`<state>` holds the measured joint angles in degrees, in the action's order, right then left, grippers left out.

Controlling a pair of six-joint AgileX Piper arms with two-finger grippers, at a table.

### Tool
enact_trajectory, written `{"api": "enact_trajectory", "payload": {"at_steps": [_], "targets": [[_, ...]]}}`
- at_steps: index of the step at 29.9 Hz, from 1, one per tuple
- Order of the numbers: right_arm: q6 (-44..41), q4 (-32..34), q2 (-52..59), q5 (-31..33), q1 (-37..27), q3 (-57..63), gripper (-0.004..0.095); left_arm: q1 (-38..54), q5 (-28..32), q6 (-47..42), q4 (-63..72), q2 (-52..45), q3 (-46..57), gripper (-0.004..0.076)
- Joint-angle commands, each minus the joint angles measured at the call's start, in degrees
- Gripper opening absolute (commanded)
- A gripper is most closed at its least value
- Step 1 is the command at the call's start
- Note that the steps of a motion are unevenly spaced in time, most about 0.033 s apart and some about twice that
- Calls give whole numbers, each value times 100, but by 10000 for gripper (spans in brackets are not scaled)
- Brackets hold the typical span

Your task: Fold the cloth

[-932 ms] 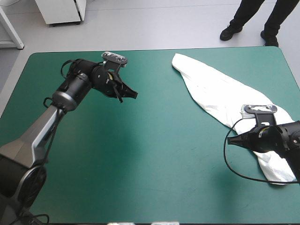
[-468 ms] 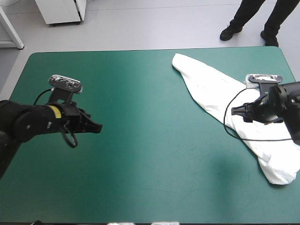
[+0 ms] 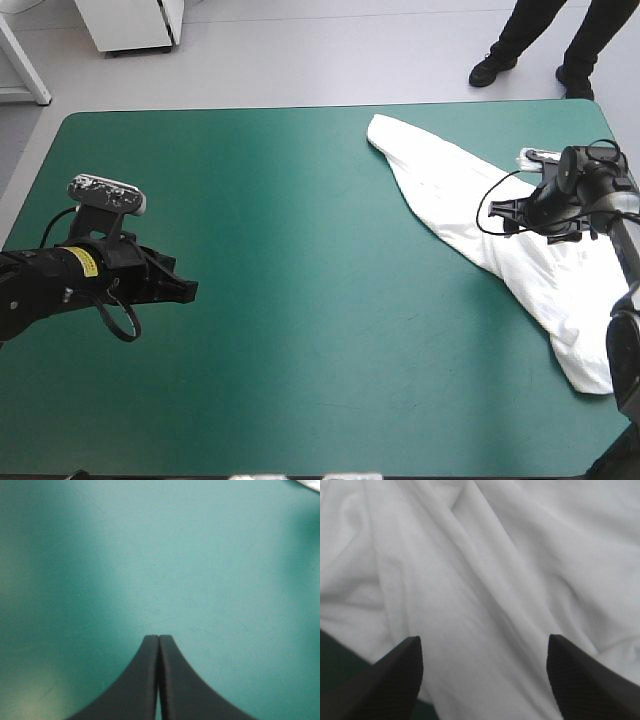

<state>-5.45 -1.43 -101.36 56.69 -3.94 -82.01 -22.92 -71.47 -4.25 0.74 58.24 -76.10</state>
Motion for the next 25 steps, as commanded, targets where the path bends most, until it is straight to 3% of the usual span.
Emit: {"api": "enact_trajectory", "payload": {"at_steps": [1, 11, 13, 14, 17, 18, 25], "targets": [[52, 182, -200, -298, -38, -414, 662, -38, -14, -72, 106, -65, -118, -10], [52, 14, -1257, -241, -26, -910, 651, -38, -14, -72, 117, -65, -118, -10], [52, 16, -1408, -90, 16, -910, 563, -38, -14, -72, 91, -65, -118, -10], [64, 31, -1500, 11, 50, -910, 470, -38, -14, -72, 47, -65, -118, -10], [139, 56, -1695, 243, 210, -910, 74, -38, -14, -72, -11, -65, -118, -10], [153, 56, -1727, 250, 275, -910, -14, -38, -14, -72, -7, -65, -118, -10], [237, 86, -1633, 231, 872, -919, -17, -38, -14, -72, -7, -65, -118, -10]]}}
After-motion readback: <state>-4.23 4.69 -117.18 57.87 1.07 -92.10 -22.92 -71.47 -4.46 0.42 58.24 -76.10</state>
